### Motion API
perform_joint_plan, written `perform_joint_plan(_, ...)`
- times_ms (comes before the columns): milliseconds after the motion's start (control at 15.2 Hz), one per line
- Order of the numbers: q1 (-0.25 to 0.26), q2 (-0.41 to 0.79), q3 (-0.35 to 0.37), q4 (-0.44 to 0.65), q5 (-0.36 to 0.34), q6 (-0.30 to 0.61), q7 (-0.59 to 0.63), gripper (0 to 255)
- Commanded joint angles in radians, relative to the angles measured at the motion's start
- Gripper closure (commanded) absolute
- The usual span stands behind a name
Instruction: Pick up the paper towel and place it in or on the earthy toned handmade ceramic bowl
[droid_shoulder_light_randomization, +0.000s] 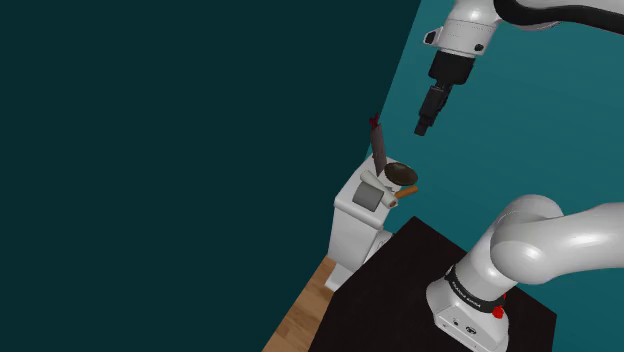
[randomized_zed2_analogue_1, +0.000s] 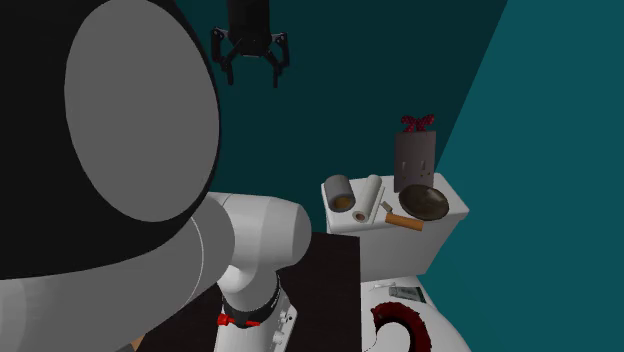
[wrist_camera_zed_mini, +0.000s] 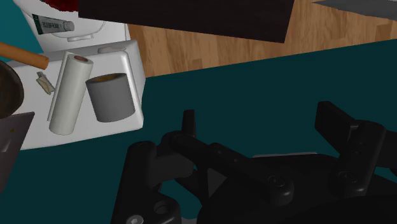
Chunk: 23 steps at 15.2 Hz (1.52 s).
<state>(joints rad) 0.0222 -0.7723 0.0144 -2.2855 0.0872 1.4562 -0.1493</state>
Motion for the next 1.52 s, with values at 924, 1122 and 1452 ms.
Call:
perform_joint_plan(924, -0.098, 0.169, -0.152, -0.254, -0.101, 0.434, -0.125, 0)
perform_joint_plan(1122, -0.118, 0.242, -0.188, -0.277, -0.114, 0.534, -0.152, 0)
perform_joint_plan(1452, -0.143, 0.391, -0.251, -0.289, -0.120, 0.700, -0.204, 0)
